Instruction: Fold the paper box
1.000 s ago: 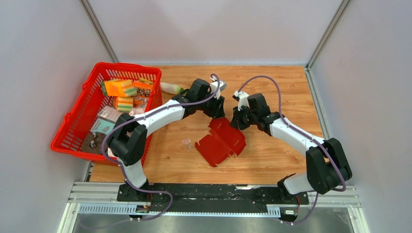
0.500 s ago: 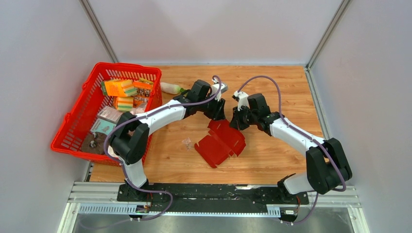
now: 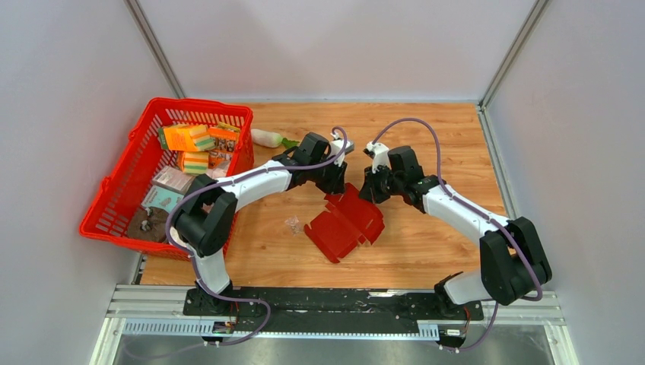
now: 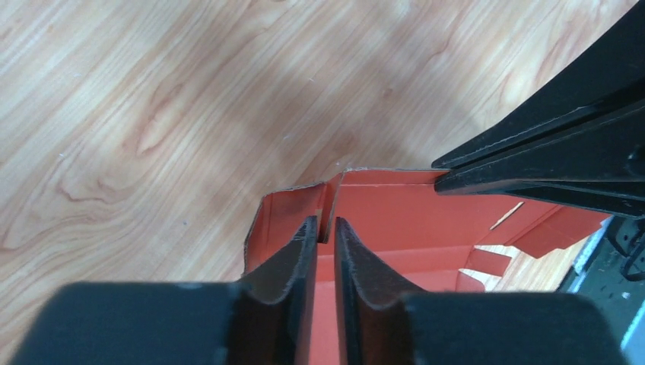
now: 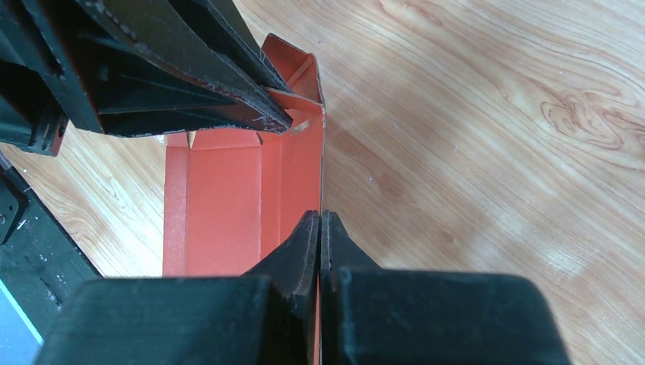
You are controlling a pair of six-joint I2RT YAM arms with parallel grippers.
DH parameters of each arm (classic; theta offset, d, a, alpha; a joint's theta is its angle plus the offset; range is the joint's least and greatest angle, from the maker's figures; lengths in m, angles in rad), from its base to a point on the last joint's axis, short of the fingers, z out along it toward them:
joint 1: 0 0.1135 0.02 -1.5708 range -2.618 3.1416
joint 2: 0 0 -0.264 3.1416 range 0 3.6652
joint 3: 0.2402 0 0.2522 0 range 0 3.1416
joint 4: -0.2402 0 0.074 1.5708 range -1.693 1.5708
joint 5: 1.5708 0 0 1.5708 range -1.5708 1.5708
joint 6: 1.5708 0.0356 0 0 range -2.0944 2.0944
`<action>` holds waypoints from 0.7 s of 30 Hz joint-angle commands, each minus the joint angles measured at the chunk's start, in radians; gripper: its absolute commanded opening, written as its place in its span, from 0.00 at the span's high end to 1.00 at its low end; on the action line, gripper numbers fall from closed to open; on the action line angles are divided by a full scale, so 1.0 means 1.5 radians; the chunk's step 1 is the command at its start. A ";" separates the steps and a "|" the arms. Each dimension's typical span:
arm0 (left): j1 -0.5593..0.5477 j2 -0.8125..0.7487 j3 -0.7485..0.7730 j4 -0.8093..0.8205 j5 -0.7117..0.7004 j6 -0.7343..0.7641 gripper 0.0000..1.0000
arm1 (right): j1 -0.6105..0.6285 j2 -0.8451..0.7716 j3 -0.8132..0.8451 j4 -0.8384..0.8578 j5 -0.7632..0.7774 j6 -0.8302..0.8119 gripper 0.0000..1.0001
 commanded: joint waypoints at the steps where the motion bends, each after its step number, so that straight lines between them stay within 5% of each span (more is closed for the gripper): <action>1: -0.005 -0.021 0.002 0.018 -0.027 0.019 0.84 | 0.004 -0.011 0.030 0.023 -0.005 0.000 1.00; 7: -0.017 -0.042 -0.013 0.060 -0.113 -0.005 1.00 | 0.004 -0.007 0.053 -0.004 0.050 0.035 0.98; 14: -0.019 -0.084 -0.079 0.117 -0.257 -0.143 1.00 | 0.005 0.042 0.210 -0.247 0.255 0.319 0.41; 21: -0.039 -0.122 -0.134 0.171 -0.382 -0.206 1.00 | 0.009 0.047 0.295 -0.316 0.231 0.579 0.32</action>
